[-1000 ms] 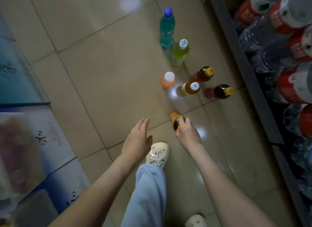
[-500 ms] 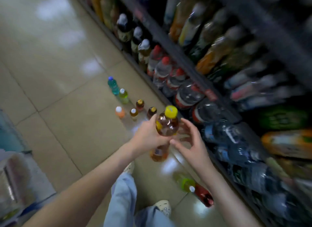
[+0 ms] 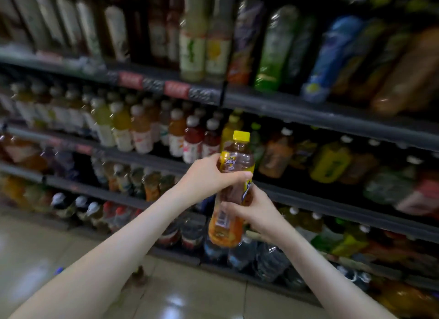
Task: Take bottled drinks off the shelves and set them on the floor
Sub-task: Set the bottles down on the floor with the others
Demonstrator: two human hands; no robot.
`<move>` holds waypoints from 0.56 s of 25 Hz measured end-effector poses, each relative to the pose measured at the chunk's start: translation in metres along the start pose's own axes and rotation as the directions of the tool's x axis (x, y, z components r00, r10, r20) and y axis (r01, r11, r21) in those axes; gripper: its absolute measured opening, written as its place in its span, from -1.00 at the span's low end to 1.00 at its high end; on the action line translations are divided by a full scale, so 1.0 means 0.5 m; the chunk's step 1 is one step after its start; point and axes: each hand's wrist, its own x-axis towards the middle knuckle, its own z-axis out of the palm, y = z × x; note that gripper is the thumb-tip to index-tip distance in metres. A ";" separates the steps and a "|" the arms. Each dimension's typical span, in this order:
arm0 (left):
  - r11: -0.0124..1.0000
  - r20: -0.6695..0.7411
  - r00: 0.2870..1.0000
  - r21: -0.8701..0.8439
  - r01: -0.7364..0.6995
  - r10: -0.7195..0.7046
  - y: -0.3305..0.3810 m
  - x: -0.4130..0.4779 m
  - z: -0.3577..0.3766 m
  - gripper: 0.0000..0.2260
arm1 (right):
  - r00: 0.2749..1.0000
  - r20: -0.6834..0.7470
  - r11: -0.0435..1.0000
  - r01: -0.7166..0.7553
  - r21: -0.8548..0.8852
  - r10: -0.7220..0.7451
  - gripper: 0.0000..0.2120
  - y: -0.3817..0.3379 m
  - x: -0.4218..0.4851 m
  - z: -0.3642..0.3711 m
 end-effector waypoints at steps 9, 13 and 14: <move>0.882 0.053 0.884 0.055 -0.468 0.465 0.198 0.062 0.018 -0.74 | 0.891 -0.440 0.981 0.168 0.097 -0.109 -0.43 -0.091 -0.072 -0.188; 0.852 -0.031 0.853 0.075 -0.518 0.521 0.216 0.106 0.032 -0.70 | 0.746 -0.644 0.965 0.257 0.047 -0.167 -0.42 -0.121 -0.070 -0.244; 0.850 -0.049 0.850 0.080 -0.520 0.525 0.221 0.122 0.036 -0.67 | 0.700 -0.685 0.959 0.282 0.006 -0.201 -0.46 -0.130 -0.069 -0.261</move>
